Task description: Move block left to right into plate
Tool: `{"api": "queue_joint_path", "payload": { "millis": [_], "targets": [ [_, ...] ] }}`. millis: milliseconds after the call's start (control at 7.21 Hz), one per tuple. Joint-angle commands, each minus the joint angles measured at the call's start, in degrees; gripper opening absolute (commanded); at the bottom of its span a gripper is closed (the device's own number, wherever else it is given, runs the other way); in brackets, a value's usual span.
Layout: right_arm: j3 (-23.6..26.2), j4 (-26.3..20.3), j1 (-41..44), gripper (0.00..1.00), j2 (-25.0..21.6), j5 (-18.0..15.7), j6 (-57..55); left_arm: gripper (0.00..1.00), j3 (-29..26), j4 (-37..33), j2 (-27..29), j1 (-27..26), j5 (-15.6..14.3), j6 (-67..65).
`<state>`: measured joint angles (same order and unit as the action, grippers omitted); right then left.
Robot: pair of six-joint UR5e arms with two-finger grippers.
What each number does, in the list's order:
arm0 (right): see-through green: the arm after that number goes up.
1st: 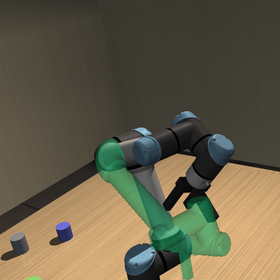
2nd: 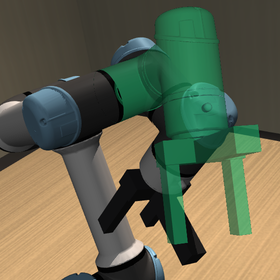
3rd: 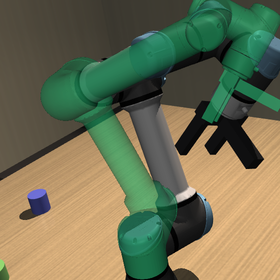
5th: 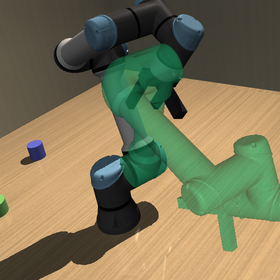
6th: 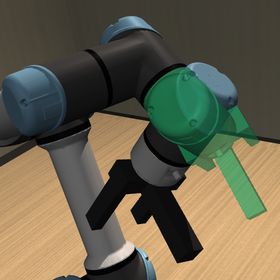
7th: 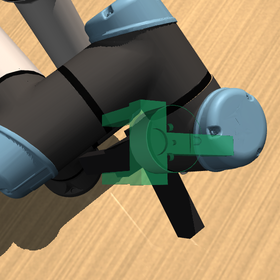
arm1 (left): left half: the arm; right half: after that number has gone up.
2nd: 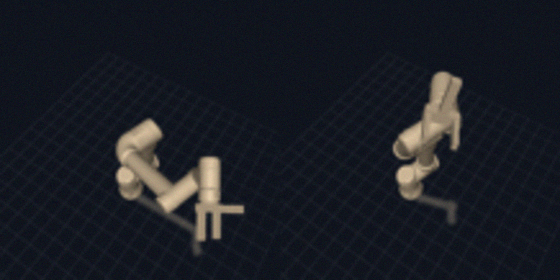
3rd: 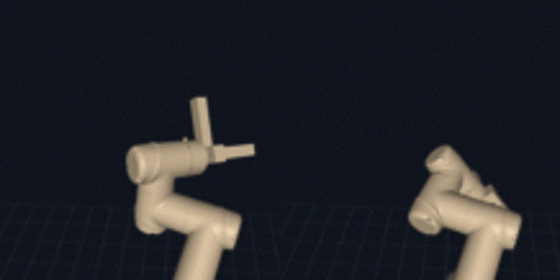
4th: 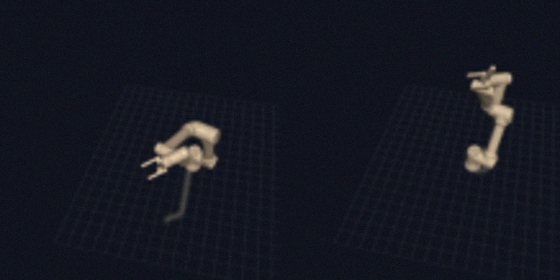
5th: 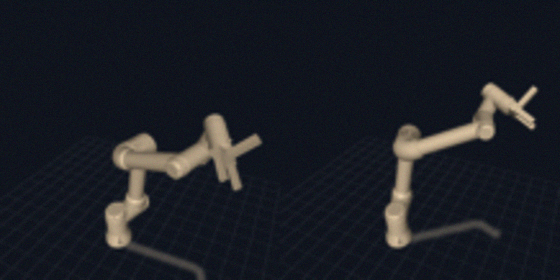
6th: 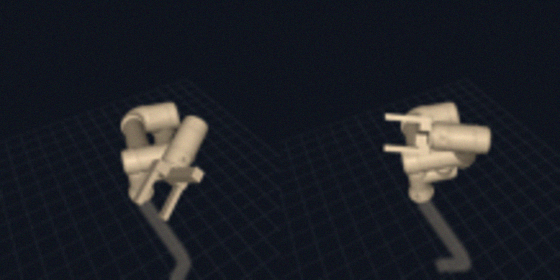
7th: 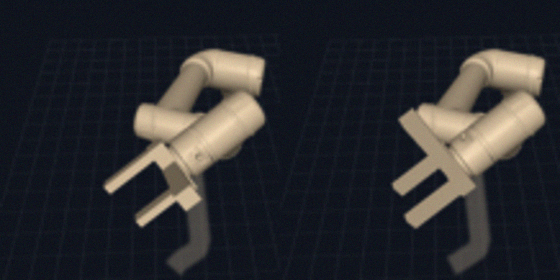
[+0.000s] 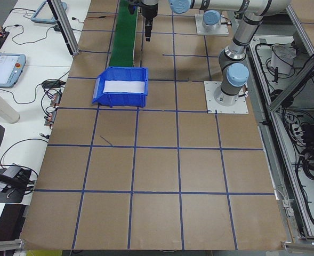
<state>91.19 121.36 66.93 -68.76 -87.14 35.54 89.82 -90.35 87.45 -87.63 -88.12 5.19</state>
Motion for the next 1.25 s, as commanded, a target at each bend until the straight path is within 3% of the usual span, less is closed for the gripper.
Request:
{"api": "queue_joint_path", "payload": {
  "millis": [0,277,555,832,1110],
  "targets": [
    [1.87,0.02,-11.41,0.45,-0.41,-1.28,15.37,1.0,0.0,0.0,0.0,0.01,0.05,0.0],
    [4.34,0.37,-17.33,0.45,-0.24,-3.2,20.78,1.0,0.0,0.0,0.0,0.01,-0.03,0.0],
    [7.59,1.86,-20.42,0.46,0.12,-8.82,21.07,1.0,0.0,0.0,0.0,0.01,0.05,0.0],
    [7.95,2.13,-25.07,0.47,2.12,-8.75,23.07,1.0,0.0,-0.09,0.0,0.01,-0.12,0.0],
    [7.51,6.95,-27.44,0.47,4.15,-8.84,26.94,1.0,0.0,0.0,0.0,0.01,-0.12,0.0]
  ]
}}
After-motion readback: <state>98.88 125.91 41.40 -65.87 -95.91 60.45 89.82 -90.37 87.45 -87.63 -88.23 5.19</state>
